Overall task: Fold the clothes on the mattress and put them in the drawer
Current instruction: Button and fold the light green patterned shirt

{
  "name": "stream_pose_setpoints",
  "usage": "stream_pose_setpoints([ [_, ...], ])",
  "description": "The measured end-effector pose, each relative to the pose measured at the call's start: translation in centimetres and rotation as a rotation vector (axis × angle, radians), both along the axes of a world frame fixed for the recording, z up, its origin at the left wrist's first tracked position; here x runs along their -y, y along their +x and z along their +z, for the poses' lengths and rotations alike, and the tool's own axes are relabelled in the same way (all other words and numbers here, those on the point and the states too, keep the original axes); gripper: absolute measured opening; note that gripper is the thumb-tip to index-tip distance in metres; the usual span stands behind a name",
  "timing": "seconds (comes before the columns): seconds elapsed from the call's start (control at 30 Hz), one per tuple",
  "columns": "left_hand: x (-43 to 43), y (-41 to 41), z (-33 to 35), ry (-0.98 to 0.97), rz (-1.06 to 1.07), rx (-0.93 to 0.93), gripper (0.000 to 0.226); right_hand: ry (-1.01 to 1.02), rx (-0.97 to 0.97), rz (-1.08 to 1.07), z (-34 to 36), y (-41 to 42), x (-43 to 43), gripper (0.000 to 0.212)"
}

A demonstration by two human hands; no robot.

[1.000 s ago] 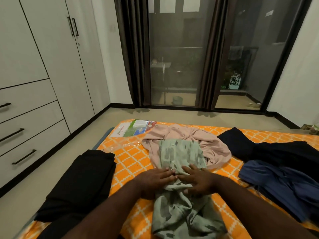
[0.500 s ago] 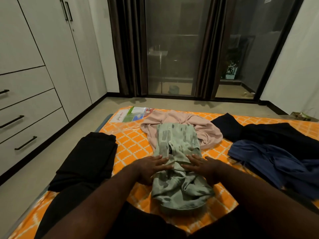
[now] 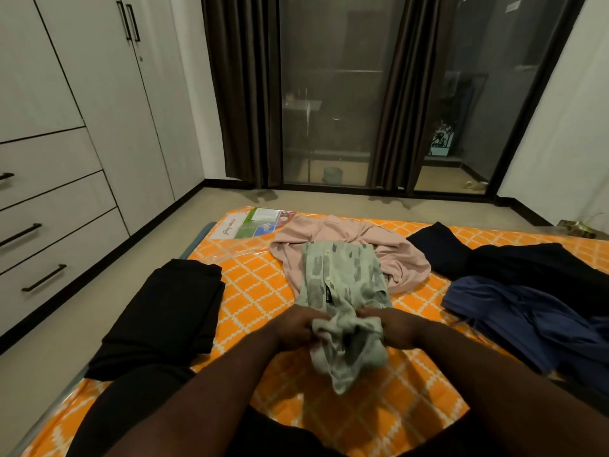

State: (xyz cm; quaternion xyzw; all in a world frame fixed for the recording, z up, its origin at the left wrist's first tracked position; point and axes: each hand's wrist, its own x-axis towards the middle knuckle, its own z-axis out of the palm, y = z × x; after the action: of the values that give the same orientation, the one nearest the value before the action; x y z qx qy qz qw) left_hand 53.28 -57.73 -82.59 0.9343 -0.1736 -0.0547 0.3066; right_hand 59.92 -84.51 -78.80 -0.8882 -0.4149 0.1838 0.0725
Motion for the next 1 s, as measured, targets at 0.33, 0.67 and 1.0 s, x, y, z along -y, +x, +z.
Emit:
stream_pose_setpoints([
  [0.33, -0.4, 4.7, 5.7, -0.522, 0.488, 0.281, 0.041, 0.826, -0.014, -0.507, 2.5, 3.6, -2.4, 0.034],
  [0.67, -0.7, 16.1, 5.7, -0.544, 0.678, 0.288, 0.031, 0.976, 0.116, -0.873, -0.5, 11.8, -6.9, 0.03],
  [1.0, 0.2, 20.6, -2.8, -0.187, 0.918, 0.019, 0.054, 0.608, 0.133, -1.077, -6.9, 16.0, -7.1, 0.06],
])
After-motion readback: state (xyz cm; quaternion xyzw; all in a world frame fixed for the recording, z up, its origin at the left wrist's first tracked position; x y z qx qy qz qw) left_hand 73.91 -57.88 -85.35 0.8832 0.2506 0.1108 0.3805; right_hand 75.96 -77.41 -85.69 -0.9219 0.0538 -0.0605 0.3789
